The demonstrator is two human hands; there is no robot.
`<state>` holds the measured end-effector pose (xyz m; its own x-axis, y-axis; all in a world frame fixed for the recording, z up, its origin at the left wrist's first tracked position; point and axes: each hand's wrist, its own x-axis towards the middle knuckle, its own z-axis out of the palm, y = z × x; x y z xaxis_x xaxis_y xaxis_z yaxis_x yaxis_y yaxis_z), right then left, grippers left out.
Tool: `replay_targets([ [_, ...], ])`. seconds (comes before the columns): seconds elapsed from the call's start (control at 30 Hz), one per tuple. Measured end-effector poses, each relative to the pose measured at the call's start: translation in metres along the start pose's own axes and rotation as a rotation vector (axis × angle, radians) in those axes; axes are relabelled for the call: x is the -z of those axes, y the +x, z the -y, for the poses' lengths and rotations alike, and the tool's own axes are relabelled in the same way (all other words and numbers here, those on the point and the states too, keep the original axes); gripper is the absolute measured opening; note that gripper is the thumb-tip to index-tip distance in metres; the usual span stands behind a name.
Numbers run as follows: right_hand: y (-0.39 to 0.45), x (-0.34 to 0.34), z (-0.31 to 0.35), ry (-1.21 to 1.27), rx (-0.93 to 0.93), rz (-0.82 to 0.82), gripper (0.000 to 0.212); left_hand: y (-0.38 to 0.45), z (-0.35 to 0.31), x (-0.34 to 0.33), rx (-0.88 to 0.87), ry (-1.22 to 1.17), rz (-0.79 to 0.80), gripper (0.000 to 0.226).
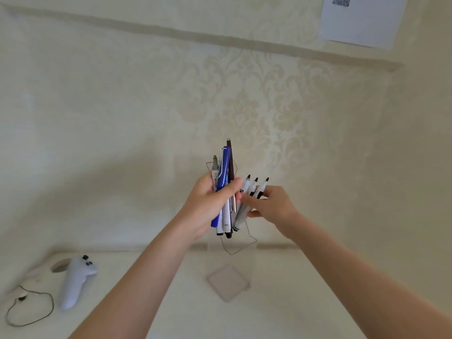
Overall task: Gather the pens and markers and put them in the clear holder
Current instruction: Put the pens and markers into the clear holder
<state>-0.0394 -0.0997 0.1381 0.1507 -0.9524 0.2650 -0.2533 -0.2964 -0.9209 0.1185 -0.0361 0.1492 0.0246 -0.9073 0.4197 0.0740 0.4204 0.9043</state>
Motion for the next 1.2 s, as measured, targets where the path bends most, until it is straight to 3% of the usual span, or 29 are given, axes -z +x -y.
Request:
replay_targets([
  [0.2,-0.001,-0.048,-0.025,-0.317,-0.154,0.041,0.032,-0.007,-0.001,0.023,0.034,-0.017,-0.124,0.01],
  [0.37,0.003,-0.049,-0.047,-0.397,-0.259,0.074,0.028,-0.01,0.008,0.022,0.067,0.021,-0.113,0.016],
  [0.6,0.013,-0.061,-0.046,-0.975,-0.148,0.276,0.036,-0.009,0.01,0.015,0.067,0.04,-0.08,0.012],
  [0.73,0.014,-0.067,-0.05,-1.055,-0.17,0.389,0.04,-0.009,0.015,0.015,0.051,0.064,-0.073,0.011],
  [0.87,0.016,-0.071,-0.051,-0.977,-0.239,0.461,0.043,-0.008,0.024,0.014,0.081,0.045,-0.092,0.01],
  [1.0,0.012,-0.053,-0.033,-0.965,-0.136,0.524,0.018,-0.006,0.028,0.012,0.112,0.047,-0.077,0.019],
  [1.1,0.008,-0.016,0.001,-0.429,-0.126,0.364,0.01,-0.002,0.028,0.007,0.118,0.078,-0.06,0.022],
  [1.2,-0.001,0.018,0.035,0.078,-0.089,0.273,0.028,0.002,0.027,-0.005,0.121,0.103,-0.041,0.022],
])
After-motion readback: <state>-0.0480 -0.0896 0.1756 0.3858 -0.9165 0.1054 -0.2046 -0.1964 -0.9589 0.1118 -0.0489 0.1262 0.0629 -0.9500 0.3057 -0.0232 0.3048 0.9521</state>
